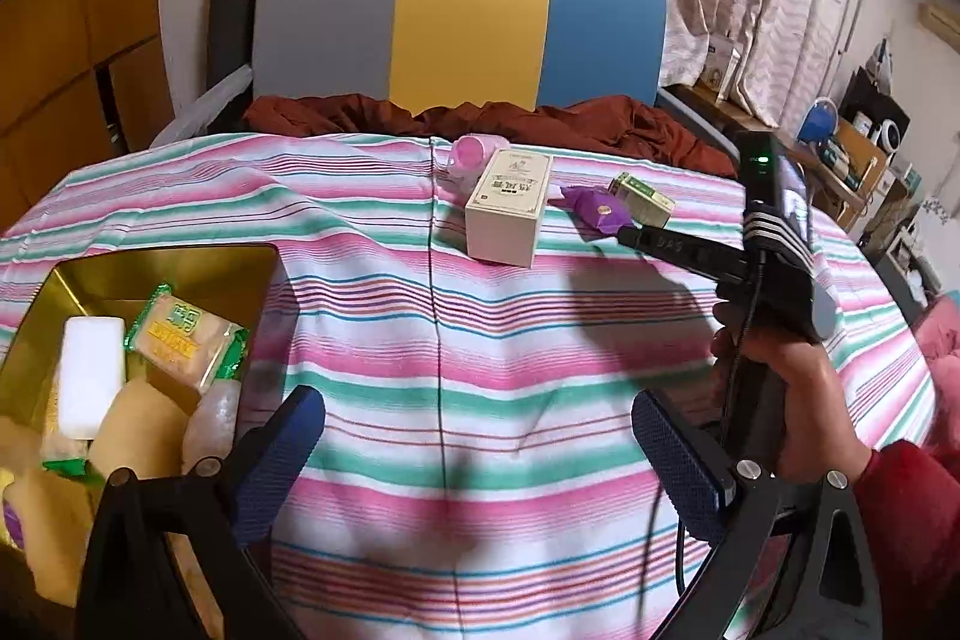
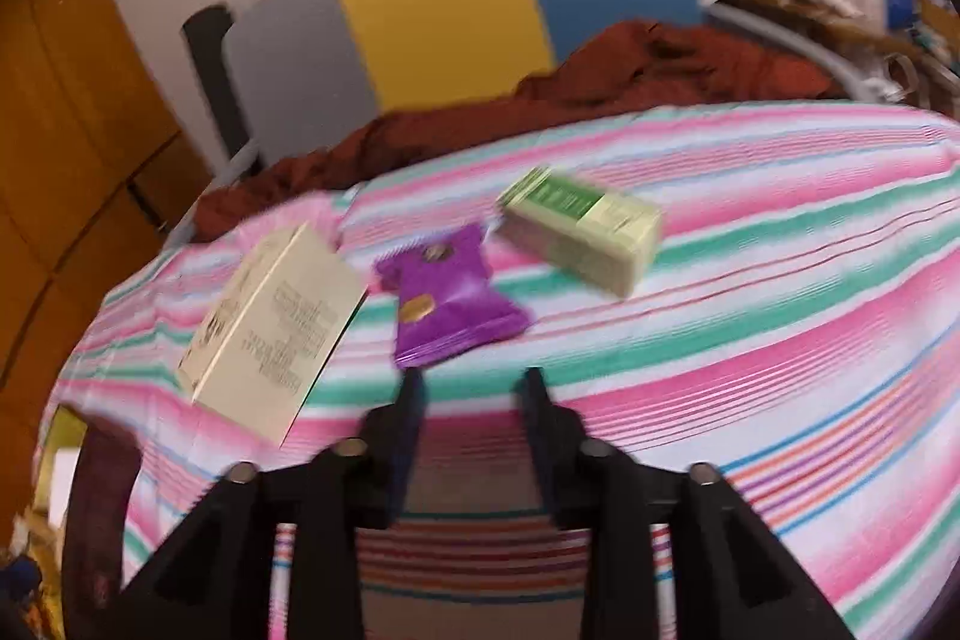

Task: Organize objects
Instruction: 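Grasp the purple wrapped candy packet with the right tool, then grasp the white cardboard box with the left tool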

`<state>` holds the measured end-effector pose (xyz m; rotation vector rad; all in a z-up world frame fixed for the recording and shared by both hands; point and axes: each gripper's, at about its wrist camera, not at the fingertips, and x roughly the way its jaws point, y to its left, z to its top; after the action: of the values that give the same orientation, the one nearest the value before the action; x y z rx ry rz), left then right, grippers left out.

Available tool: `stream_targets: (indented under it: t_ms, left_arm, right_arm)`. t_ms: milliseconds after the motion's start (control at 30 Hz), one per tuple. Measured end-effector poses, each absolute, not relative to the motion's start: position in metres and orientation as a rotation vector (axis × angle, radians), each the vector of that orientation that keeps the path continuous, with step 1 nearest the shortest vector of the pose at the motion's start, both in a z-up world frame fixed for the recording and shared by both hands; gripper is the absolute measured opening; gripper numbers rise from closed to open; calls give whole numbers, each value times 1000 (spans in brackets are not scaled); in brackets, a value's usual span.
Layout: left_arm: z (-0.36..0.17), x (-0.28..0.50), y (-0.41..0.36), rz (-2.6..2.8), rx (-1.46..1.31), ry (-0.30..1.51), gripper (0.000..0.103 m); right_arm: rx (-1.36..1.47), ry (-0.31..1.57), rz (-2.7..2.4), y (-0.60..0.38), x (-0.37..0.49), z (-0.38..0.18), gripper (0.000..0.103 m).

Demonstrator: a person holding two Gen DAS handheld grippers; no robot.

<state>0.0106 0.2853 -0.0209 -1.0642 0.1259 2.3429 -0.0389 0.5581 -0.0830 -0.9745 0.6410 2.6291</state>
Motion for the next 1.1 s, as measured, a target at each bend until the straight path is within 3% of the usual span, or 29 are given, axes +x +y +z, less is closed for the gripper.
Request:
stream_targets:
  t_ms: [67,267,467,800,1100]
  left_arm:
    - [-23,7,285,2355,-1079,125,103]
    - [-20,1,286,2352,-1081,121,103]
    - [-17,-19,301,2354,-1075,128,103]
    - [-23,-65,351,2382,-1032,201,103]
    - [-63,-118,404,2366,-1049,352,103]
  right_arm:
    - [-962,643,2627,562,-47,-79,48]
    - [-1099,572,2646,561,-94,-90,48]
    - [-1106,479,2688,545,-90,-94,38]
    - [-1027,632,2668,541,-33,-95,35]
    - [-881,817,2608,555,4,-97,34]
